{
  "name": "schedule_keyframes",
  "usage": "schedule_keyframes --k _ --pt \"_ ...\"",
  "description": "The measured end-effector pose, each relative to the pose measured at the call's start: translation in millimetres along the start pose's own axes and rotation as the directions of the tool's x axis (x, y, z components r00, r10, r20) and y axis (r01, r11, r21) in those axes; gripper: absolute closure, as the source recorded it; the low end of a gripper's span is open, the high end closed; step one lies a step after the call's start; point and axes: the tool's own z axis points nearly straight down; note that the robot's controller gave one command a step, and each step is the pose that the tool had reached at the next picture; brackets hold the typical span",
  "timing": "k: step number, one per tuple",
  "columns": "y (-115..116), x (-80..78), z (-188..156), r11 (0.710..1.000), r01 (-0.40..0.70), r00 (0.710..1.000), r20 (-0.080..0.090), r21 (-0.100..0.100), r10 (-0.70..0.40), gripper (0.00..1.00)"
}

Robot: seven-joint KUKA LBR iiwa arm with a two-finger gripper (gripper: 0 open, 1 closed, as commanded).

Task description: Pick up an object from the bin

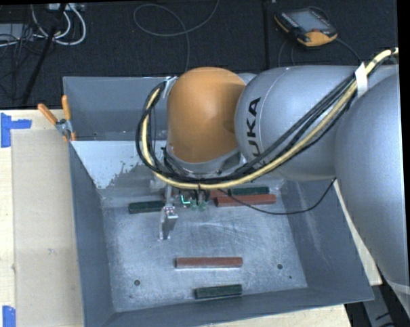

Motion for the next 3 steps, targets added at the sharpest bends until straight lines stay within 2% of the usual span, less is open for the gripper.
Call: schedule_keyframes --k 1,2,3 --pt "-0.7 -1.8 -4.7 1.0 -0.003 1.0 0.008 -0.001 0.003 0.0" --pt "-4.2 -15.2 36.1 1.0 -0.006 1.0 0.017 -0.004 0.007 0.0" --pt "-9.8 -15.8 84.1 0.998 -0.065 0.998 0.003 0.0 0.065 0.0"
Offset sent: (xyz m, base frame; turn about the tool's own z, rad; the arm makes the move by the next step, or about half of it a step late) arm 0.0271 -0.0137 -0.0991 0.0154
